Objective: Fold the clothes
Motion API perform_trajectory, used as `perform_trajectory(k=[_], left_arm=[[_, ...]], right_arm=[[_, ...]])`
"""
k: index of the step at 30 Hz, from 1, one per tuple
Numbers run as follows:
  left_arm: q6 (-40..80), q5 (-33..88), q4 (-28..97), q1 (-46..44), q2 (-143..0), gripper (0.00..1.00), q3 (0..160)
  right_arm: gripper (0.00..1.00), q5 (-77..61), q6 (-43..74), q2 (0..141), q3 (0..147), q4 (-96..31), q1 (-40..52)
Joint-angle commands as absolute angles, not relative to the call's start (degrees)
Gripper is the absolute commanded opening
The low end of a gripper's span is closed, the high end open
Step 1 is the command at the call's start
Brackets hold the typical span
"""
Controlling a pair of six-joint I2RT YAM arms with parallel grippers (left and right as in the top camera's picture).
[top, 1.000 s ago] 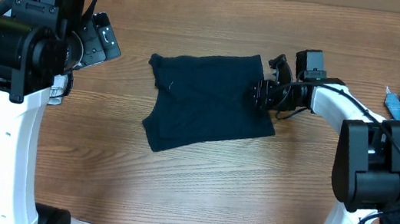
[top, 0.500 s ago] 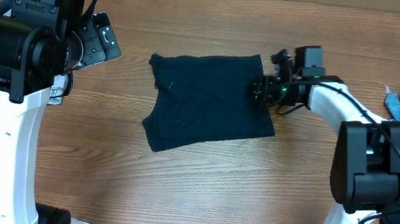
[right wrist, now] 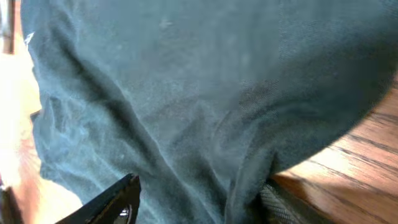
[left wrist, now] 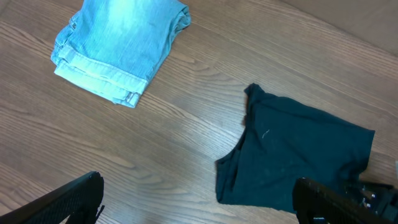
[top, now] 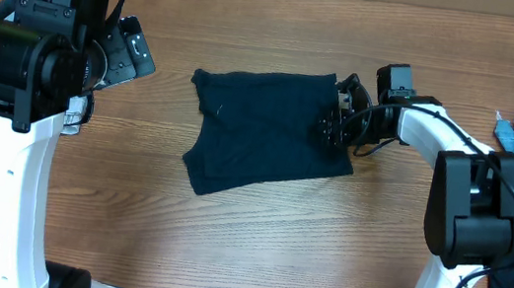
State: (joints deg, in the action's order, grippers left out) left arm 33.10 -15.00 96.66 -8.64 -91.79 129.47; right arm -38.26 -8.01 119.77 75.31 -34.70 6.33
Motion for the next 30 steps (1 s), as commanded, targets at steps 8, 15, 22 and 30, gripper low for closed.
perform_trajectory(k=[8, 15, 22, 30], left_arm=[[33.9, -14.8, 96.7, -9.0, -91.9, 1.0, 129.6], [33.9, -14.8, 96.7, -9.0, -91.9, 1.0, 129.6], [33.9, -14.7, 96.7, -9.0, -91.9, 1.0, 129.6], [33.9, -14.7, 96.7, -9.0, -91.9, 1.0, 129.6]], right_arm=[[0.75, -40.5, -4.2, 126.3, 73.3, -34.5, -10.0], [0.76, -41.3, -3.2, 131.8, 73.3, -37.7, -4.1], [0.74, -34.1, -2.9, 131.8, 73.3, -37.3, 3.7], [0.04, -32.8, 1.4, 129.4, 73.3, -37.5, 1.0]])
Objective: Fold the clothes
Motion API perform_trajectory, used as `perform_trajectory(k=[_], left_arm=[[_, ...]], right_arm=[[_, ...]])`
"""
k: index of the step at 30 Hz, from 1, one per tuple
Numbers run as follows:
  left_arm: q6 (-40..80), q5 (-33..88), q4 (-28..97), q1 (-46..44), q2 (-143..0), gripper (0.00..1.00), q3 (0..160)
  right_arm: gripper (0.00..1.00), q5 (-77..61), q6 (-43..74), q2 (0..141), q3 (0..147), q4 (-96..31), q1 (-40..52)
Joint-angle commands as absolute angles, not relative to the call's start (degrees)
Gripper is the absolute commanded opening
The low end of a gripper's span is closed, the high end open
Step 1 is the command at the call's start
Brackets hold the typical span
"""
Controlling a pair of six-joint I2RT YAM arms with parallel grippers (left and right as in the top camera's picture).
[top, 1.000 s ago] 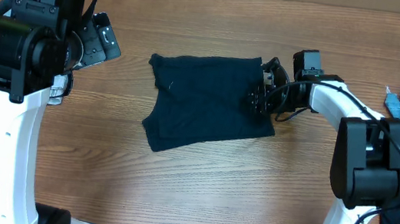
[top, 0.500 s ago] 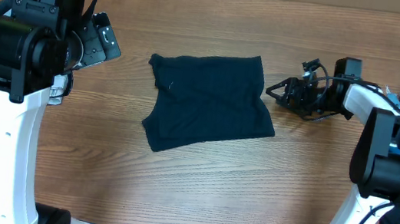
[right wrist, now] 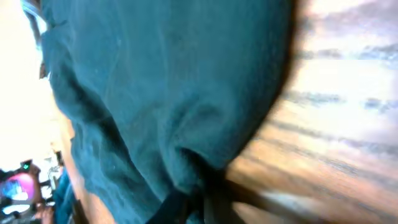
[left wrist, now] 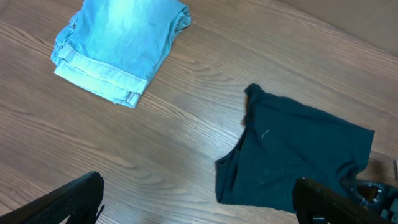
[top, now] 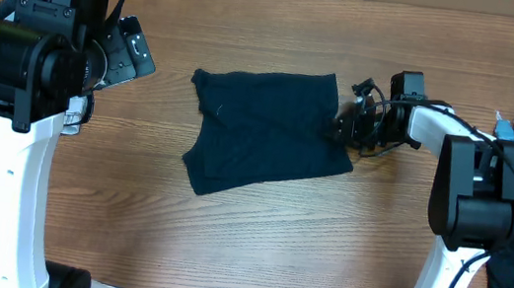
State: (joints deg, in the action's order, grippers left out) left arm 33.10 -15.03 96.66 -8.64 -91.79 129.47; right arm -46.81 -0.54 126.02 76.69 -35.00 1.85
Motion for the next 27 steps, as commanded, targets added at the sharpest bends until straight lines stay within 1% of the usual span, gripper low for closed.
perform_trajectory(k=[1, 6, 10, 14, 17, 20, 27], left_arm=[[33.9, -14.8, 96.7, -9.0, -91.9, 1.0, 129.6], [33.9, -14.7, 96.7, -9.0, -91.9, 1.0, 129.6], [33.9, -14.7, 96.7, -9.0, -91.9, 1.0, 129.6], [33.9, -14.8, 96.7, -9.0, -91.9, 1.0, 129.6], [33.9, -14.7, 96.7, -9.0, -92.0, 1.0, 129.6], [33.9, -14.8, 96.7, -9.0, -92.0, 1.0, 129.6], [33.9, -14.8, 96.7, -9.0, -92.0, 1.0, 129.6]], right_arm=[[0.04, -30.8, 1.8, 127.8, 73.3, -38.6, 0.5], [0.04, -18.3, 5.0, 115.1, 73.3, -44.4, -0.4], [0.04, -14.3, 6.3, 109.2, 73.3, -46.4, -0.5], [0.04, -13.5, 6.3, 106.7, 73.4, -47.7, -0.5], [0.04, -13.1, 6.0, 104.0, 76.6, -51.7, 0.6], [0.04, -8.1, 6.0, 101.8, 78.1, -54.8, 0.7], [0.04, -7.6, 6.3, 101.8, 78.1, -54.9, 0.6]])
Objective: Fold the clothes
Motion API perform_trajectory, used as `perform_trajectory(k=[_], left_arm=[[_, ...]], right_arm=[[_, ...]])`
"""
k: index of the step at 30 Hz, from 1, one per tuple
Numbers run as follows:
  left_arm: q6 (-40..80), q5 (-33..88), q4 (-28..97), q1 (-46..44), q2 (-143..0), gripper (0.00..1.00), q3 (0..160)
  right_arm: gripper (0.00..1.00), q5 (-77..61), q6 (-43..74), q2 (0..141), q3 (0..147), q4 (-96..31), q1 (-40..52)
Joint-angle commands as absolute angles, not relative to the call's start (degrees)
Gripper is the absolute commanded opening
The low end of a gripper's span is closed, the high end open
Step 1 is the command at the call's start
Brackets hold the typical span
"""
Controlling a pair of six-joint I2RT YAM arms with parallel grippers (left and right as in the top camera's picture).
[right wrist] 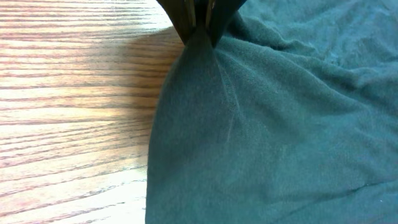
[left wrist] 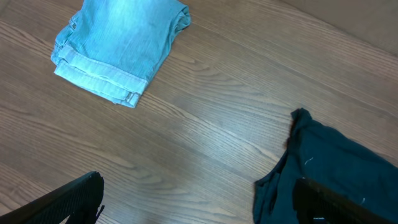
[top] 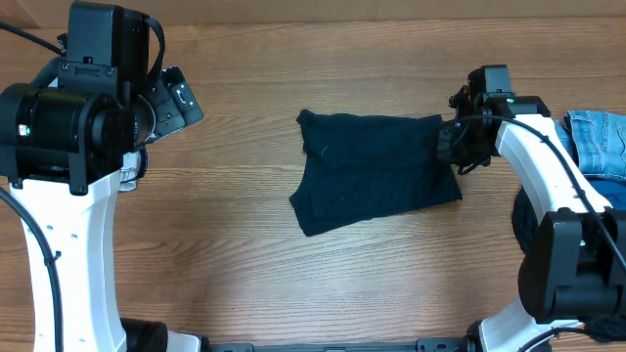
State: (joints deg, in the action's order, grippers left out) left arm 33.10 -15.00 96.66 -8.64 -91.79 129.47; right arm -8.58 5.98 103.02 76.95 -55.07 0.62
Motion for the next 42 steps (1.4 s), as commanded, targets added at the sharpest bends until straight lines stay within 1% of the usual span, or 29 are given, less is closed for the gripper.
perform_trajectory(k=[1, 7, 12, 15, 18, 20, 21, 23, 26, 27, 30, 31, 32, 33, 35, 38, 42], left_arm=[[33.9, -14.7, 96.7, -9.0, -92.1, 1.0, 129.6], [33.9, -14.7, 96.7, -9.0, -92.1, 1.0, 129.6], [33.8, -15.6, 96.4, -9.0, -92.1, 1.0, 129.6], [35.0, -10.2, 94.0, -9.0, -92.1, 1.0, 129.6], [35.0, -9.3, 89.6, -9.0, -92.2, 1.0, 129.6], [34.5, -3.0, 88.6, -9.2, -94.3, 1.0, 129.4], [32.3, 0.3, 88.1, -10.0, -96.6, 0.95, 129.1], [27.1, 7.6, 85.6, -14.6, -104.3, 0.85, 126.5], [24.8, 18.5, 77.6, -22.6, -118.4, 0.62, 123.3], [24.4, 21.1, 74.3, -24.9, -122.4, 0.57, 123.3], [26.7, 23.0, 66.6, -30.0, -131.3, 0.45, 123.3], [27.5, 23.7, 64.8, -30.7, -133.1, 0.42, 123.3], [28.5, 25.7, 62.4, -31.5, -135.4, 0.35, 123.3], [29.3, 26.6, 61.8, -31.7, -136.3, 0.31, 123.3], [31.4, 26.4, 60.9, -32.0, -138.2, 0.31, 123.2], [32.2, 23.7, 59.9, -32.1, -140.8, 0.36, 123.0], [33.4, 23.6, 56.2, -32.1, -145.3, 0.35, 123.0]], right_arm=[[0.04, -7.6, 6.9, 101.8, 78.1, -54.8, 0.9], [0.04, -7.5, 7.3, 101.8, 77.4, -54.7, 1.9], [0.04, -7.6, 9.3, 102.9, 71.6, -50.2, 1.8], [0.04, -7.5, 9.2, 102.9, 71.3, -49.8, 1.8], [0.04, -7.6, 9.3, 102.9, 71.3, -49.8, 1.8], [0.04, -7.6, 10.7, 102.9, 71.3, -49.8, 1.8], [0.04, -7.6, 10.8, 102.9, 71.3, -49.8, 1.8], [0.04, -7.6, 10.8, 102.9, 71.3, -49.8, 1.8], [0.04, -7.6, 10.8, 102.9, 71.3, -51.2, 1.8], [0.04, -7.6, 10.8, 102.9, 71.3, -51.5, 1.8], [0.04, -7.6, 10.8, 102.9, 71.3, -51.7, 1.8], [0.04, -7.7, 10.8, 102.9, 71.3, -51.7, 1.8], [0.04, -8.0, 10.7, 102.9, 71.3, -51.5, 1.8], [0.04, -8.0, 10.7, 102.9, 71.3, -51.3, 1.8], [0.04, -8.6, 10.7, 102.9, 71.5, -50.8, 1.8], [0.04, -9.1, 10.7, 102.7, 73.6, -52.0, 1.8], [0.04, -9.1, 10.5, 101.9, 74.7, -54.8, 2.2]])
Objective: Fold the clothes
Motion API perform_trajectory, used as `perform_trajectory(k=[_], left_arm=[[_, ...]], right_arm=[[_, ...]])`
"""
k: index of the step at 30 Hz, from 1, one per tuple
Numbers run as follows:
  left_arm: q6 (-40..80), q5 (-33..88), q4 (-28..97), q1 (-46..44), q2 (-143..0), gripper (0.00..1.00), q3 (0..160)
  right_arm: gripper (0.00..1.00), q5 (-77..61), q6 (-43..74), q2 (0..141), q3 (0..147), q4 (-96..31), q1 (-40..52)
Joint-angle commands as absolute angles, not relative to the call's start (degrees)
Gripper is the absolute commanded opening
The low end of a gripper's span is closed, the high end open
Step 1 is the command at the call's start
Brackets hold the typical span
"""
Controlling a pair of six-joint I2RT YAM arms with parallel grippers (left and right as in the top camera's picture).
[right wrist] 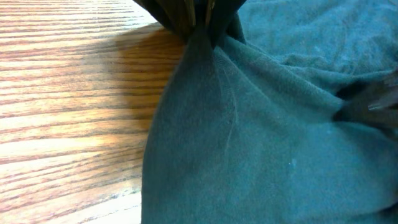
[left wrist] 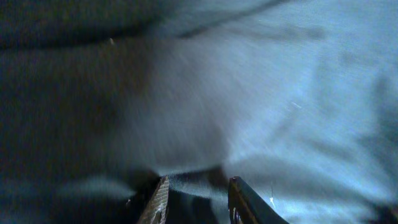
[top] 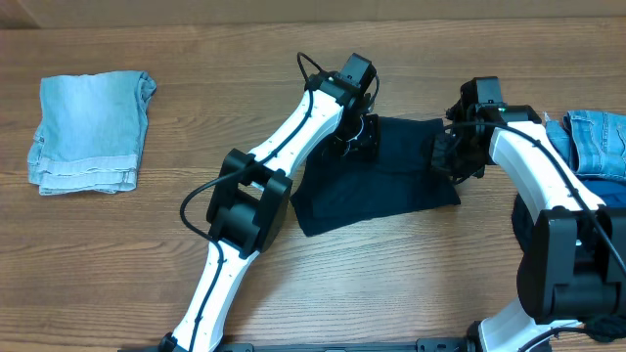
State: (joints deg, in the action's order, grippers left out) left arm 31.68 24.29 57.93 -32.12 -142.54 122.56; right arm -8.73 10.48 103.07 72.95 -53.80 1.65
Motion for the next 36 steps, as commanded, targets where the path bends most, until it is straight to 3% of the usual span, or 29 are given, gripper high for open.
perform_trajectory(k=[1, 6, 12, 17, 21, 28, 36], left_arm=[[33.5, 23.6, 55.2, -32.1, -145.9, 0.36, 123.0], [33.7, 23.4, 53.9, -32.2, -146.6, 0.4, 123.0], [33.8, 23.6, 54.6, -29.9, -146.5, 0.35, 123.3], [30.0, 23.9, 64.5, -24.9, -146.5, 0.31, 131.3], [25.6, 22.5, 74.3, -22.3, -146.5, 0.35, 145.3], [25.6, 17.4, 82.6, -16.9, -145.8, 0.34, 155.2], [21.0, 15.8, 96.8, -7.6, -141.3, 0.39, 171.6]], right_arm=[[0.04, -9.7, 9.4, 101.9, 74.7, -55.0, 2.9], [0.04, -12.0, 6.0, 99.4, 74.8, -54.6, 8.8], [0.04, -12.0, 4.4, 94.9, 74.8, -53.4, 14.5], [0.08, -12.1, 4.3, 94.8, 74.8, -49.7, 19.5], [0.09, -12.1, 4.3, 94.8, 74.8, -46.0, 22.1], [0.08, -18.0, 4.1, 94.8, 74.8, -39.9, 22.4], [0.08, -18.1, 4.1, 101.8, 74.7, -31.9, 31.6]])
